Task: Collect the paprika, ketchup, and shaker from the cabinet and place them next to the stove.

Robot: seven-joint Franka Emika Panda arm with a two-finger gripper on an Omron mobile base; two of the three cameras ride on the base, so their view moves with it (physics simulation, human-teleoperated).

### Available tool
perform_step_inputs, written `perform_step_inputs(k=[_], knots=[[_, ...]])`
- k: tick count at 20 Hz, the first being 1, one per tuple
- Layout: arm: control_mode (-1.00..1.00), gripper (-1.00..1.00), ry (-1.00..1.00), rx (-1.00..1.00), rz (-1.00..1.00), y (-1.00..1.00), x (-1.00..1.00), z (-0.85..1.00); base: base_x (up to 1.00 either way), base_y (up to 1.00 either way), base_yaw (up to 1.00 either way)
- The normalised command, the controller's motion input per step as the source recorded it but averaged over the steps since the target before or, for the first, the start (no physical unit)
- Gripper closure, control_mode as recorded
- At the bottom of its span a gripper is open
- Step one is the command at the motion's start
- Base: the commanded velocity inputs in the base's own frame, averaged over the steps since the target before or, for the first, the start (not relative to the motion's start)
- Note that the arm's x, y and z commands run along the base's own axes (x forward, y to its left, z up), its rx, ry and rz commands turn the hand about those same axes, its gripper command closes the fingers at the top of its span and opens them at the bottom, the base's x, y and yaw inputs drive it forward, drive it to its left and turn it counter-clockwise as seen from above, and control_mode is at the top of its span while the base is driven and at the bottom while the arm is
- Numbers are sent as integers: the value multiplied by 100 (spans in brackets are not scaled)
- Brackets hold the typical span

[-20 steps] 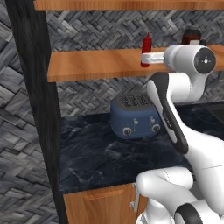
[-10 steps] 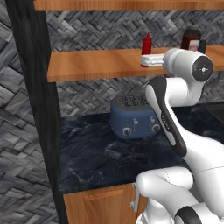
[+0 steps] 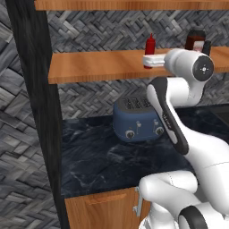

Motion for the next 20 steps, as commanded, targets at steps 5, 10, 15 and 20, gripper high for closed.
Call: perform_step_inputs(k=[5,10,15,20], knots=[[-100,-100,0,0,0,0,24,0,0,0,0],[-100,-100,0,1,0,-8,28,5,0,0,0],[-100,-100,5,3,0,-7,39,20,0,0,0],[-100,-100,7,0,0,-1,39,9,0,0,0]])
